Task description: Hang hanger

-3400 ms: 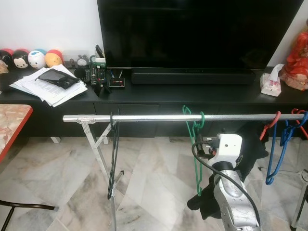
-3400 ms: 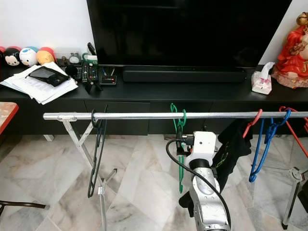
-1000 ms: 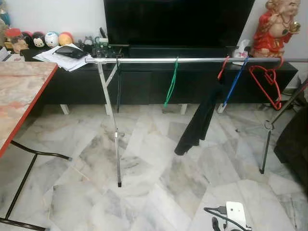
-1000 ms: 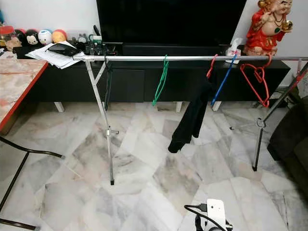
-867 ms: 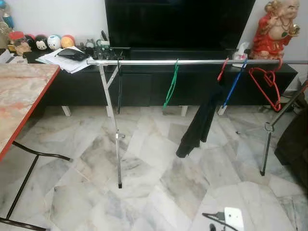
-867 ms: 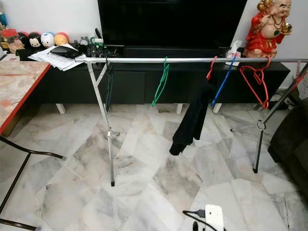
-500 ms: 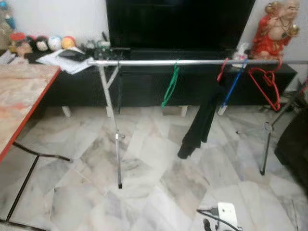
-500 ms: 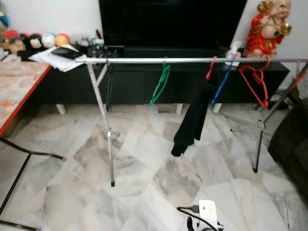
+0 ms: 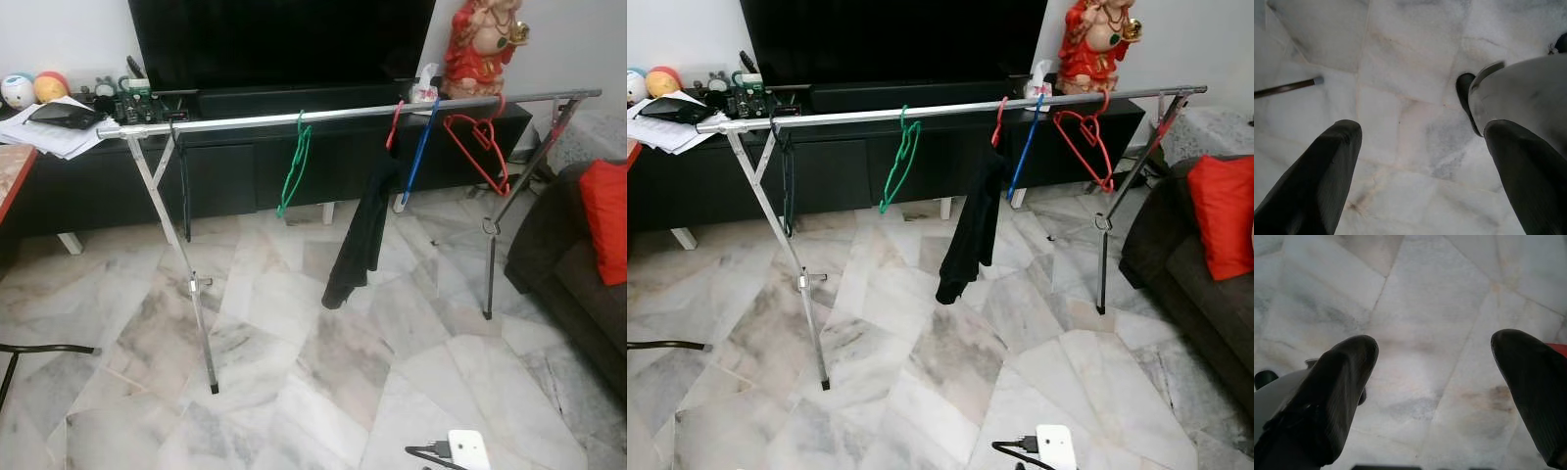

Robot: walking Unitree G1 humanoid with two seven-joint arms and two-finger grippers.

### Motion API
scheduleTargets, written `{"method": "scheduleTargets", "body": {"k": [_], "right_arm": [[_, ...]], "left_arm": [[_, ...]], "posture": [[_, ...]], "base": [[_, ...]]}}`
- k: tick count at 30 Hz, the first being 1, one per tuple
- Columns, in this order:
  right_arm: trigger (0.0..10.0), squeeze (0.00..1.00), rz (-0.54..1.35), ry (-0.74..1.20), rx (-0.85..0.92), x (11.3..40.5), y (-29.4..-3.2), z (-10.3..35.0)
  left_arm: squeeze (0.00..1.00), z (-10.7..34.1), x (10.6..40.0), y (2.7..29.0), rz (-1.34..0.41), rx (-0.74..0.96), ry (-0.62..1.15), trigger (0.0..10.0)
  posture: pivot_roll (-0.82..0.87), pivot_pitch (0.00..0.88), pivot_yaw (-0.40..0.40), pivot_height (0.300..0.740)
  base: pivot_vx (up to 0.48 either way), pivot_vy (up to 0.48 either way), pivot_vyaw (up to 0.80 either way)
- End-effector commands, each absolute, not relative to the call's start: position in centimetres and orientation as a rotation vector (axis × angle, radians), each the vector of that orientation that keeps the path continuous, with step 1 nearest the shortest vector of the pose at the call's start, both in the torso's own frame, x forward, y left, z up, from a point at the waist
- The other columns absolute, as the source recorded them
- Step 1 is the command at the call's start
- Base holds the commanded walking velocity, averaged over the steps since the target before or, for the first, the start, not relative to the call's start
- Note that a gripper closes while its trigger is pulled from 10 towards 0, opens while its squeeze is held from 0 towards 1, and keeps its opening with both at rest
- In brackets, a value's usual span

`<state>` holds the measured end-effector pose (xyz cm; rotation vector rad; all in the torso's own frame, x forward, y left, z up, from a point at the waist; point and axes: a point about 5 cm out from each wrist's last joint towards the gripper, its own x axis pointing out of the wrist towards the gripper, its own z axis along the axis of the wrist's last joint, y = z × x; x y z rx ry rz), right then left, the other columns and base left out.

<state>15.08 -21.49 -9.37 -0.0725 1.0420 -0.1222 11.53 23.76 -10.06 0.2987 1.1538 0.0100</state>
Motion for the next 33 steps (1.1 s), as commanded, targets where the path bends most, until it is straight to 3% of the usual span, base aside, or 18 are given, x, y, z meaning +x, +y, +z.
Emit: {"method": "scheduleTargets", "body": {"k": [1, 6, 33], "right_arm": [[10.0, 0.0, -0.122, 1.061, -0.072, 14.4, -21.7, -9.6], [10.0, 0.0, -0.11, 1.064, -0.082, 14.4, -21.7, -9.6], [10.0, 0.0, -0.066, 1.083, -0.119, 14.1, -19.8, -10.1]], "left_arm": [[0.0, -10.1, 11.3, 23.9, -0.022, 0.343, 1.169, 10.0], [0.0, -10.1, 11.1, 24.0, -0.014, 0.336, 1.175, 10.0], [0.0, -10.1, 11.5, 23.8, 0.001, 0.313, 1.164, 10.0]], "posture": [[-0.04, 0.0, -0.054, 0.74], [-0.04, 0.0, -0.054, 0.74], [-0.03, 0.0, -0.058, 0.74]], "base": [[0.0, -0.48, -0.74], [0.0, -0.468, -0.74], [0.0, 0.0, -0.74]]}}
